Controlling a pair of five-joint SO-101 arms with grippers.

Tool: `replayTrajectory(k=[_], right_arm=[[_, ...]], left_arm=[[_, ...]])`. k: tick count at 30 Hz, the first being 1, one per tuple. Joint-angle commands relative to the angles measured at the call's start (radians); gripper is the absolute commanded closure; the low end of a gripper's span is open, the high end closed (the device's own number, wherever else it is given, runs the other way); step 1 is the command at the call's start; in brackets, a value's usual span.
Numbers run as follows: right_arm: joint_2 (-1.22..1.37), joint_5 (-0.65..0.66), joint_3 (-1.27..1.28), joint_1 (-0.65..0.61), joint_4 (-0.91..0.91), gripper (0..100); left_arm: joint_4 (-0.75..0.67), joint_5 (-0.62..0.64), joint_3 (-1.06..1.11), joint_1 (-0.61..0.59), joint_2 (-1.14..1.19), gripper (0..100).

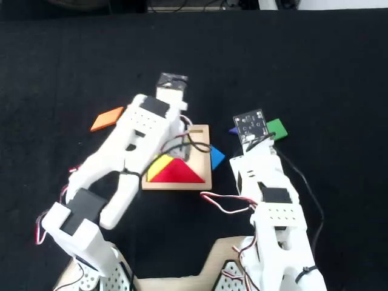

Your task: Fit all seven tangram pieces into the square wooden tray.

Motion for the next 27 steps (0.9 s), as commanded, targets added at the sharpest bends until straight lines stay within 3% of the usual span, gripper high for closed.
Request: replayTrajectory(k=[1,4,8,10,17,21,27], right_arm=[[-0.031,0.011,-0.007,0.009,-0.015,84.0],[-0.033,0.009,-0.007,0.012,-0.015,84.0],[-0.035,0.008,-0.007,0.015,-0.015,84.0],[-0.035,0.009,-0.007,0.015,-0.015,84.0],[-0.036,0.011,-0.007,0.015,-0.02,98.5],[-0.036,0.005,-0.012,0.052,-0.021,97.8],[-0.036,0.005,-0.012,0.052,-0.021,97.8]], left_arm=[[0.003,0.0,-0.117,0.012,-0.029,76],[-0.054,0.0,-0.176,-0.01,-0.015,76],[-0.27,-0.002,-0.09,0.004,0.046,76],[-0.308,-0.003,-0.062,0.021,0.083,76],[-0.308,-0.006,-0.05,0.008,0.161,76],[-0.261,-0.015,-0.051,-0.038,0.186,76],[-0.195,-0.147,-0.051,-0.064,0.233,76]])
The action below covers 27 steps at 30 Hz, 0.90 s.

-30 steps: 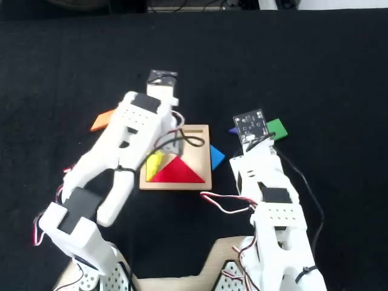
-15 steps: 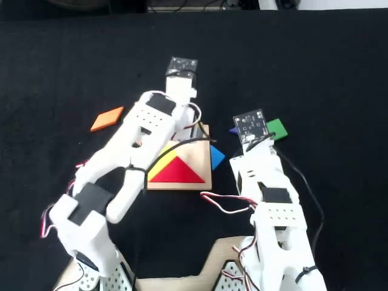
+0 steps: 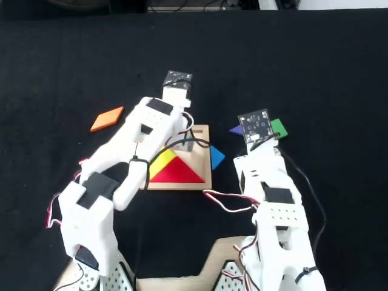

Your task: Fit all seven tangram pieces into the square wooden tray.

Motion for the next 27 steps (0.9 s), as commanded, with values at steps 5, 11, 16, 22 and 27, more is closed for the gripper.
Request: replayTrajectory(k=[5,11,16,22,27], right_arm=[[-0.036,0.005,-0.01,0.015,-0.021,97.8],[-0.031,0.005,-0.007,0.015,-0.049,97.8],[-0.033,0.005,0.005,0.015,-0.055,97.8],[-0.035,0.005,0.005,0.015,-0.055,97.8],[-0.036,0.005,0.005,0.014,-0.055,97.8]], left_arm=[[0.077,-0.066,-0.004,-0.067,0.026,76],[0.15,-0.068,-0.065,-0.074,0.025,76],[0.155,-0.066,-0.14,-0.007,0.031,76],[0.164,-0.094,-0.157,0.042,0.026,76],[0.155,-0.158,-0.202,0.036,0.035,76]])
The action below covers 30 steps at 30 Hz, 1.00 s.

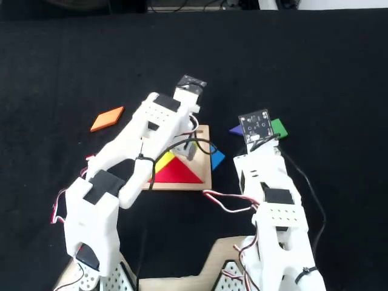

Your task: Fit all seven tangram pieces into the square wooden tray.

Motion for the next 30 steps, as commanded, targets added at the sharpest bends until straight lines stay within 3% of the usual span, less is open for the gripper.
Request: replayTrajectory(k=[1,6,10,20,26,30], right_arm=[[-0.036,0.005,-0.007,0.014,-0.018,97.8],[-0.036,0.006,-0.005,0.015,-0.018,97.8],[-0.035,0.009,-0.005,0.015,-0.018,97.8],[-0.033,0.011,-0.005,0.015,-0.02,97.8],[-0.033,0.011,-0.005,0.014,-0.02,97.8],[-0.033,0.011,-0.005,0.014,-0.02,97.8]], left_arm=[[-0.008,-0.032,-0.087,0.001,-0.003,76],[-0.044,-0.032,-0.041,0.008,0.061,76],[0.018,-0.035,-0.028,0.018,0.094,76],[0.117,-0.265,-0.03,-0.042,0.037,76],[-0.017,-0.27,-0.077,-0.163,0.048,76],[-0.078,-0.272,-0.081,-0.18,0.04,76]])
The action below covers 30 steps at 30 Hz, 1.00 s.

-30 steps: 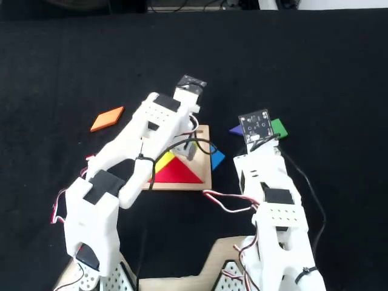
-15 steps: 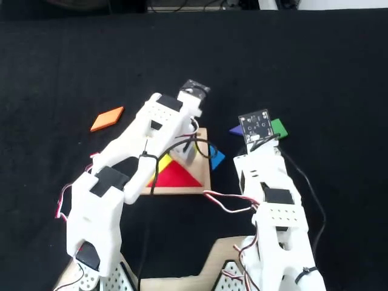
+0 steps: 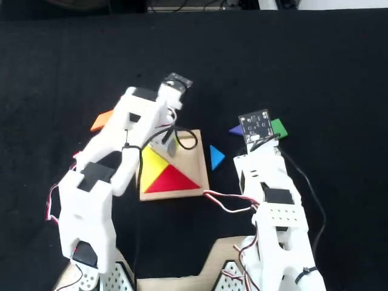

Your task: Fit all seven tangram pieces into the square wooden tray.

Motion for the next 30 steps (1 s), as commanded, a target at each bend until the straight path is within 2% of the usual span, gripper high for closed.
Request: replayTrajectory(k=[1,9,15,21,28,30], right_arm=[[-0.033,0.011,-0.005,0.014,-0.02,97.8],[-0.033,0.011,-0.004,0.014,-0.02,97.8],[-0.033,0.011,-0.002,0.014,-0.02,97.8],[-0.033,0.005,0.002,0.014,-0.034,97.7],[-0.038,0.002,0.027,0.015,-0.075,97.2],[-0.038,-0.008,0.025,0.017,-0.075,97.2]], left_arm=[[-0.066,-0.008,-0.048,-0.031,-0.032,76],[-0.081,-0.008,-0.071,0.031,0.008,76],[-0.068,-0.006,-0.147,-0.007,0.048,76],[0.183,-0.006,-0.297,-0.01,-0.017,76],[0.525,0.084,-0.527,-0.024,-0.305,75],[0.555,0.084,-0.513,-0.068,-0.39,75]])
